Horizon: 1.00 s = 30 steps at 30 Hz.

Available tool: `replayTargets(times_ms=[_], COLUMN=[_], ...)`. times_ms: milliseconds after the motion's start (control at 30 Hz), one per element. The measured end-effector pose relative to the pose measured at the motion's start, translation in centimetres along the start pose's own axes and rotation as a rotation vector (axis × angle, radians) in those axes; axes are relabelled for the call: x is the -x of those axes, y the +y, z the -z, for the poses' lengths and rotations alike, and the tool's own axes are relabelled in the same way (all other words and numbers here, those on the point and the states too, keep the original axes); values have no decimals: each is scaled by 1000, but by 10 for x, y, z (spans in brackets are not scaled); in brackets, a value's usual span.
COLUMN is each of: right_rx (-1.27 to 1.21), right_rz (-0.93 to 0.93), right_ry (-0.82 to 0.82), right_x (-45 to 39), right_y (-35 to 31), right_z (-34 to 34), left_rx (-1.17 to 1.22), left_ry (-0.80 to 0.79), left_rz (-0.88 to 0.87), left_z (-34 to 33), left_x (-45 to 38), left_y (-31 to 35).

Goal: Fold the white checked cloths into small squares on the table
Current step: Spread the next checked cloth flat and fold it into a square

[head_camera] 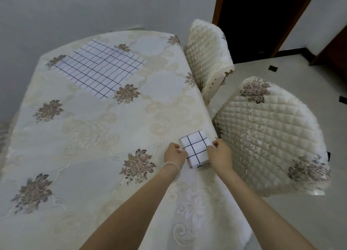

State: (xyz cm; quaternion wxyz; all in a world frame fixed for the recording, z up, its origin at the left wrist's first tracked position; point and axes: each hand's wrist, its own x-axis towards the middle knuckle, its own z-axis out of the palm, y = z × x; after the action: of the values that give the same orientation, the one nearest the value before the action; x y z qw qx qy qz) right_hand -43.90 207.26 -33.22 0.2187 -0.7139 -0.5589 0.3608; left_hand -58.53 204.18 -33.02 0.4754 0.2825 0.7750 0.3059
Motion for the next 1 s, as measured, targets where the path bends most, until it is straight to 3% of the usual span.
replayTargets(times_ms=[100, 200, 300, 433, 900, 1000], right_rx=[210, 345, 489, 542, 633, 697], right_rz=[225, 498, 595, 579, 513, 517], right_ry=[119, 73, -26, -76, -131, -193], right_x=[1, 0, -5, -10, -17, -17], right_y=[4, 5, 12, 21, 40, 35], right_z=[-4, -12, -24, -38, -55, -48], left_rx=[-211, -550, -785, -1017, -1301, -1417], left_ry=[85, 121, 102, -11, 23, -58], left_rz=[-238, -576, -709, -713, -728, -718], left_z=[3, 0, -8, -12, -18, -17], left_x=[6, 4, -1, -11, -28, -24], left_y=[-5, -15, -24, -22, -40, -30])
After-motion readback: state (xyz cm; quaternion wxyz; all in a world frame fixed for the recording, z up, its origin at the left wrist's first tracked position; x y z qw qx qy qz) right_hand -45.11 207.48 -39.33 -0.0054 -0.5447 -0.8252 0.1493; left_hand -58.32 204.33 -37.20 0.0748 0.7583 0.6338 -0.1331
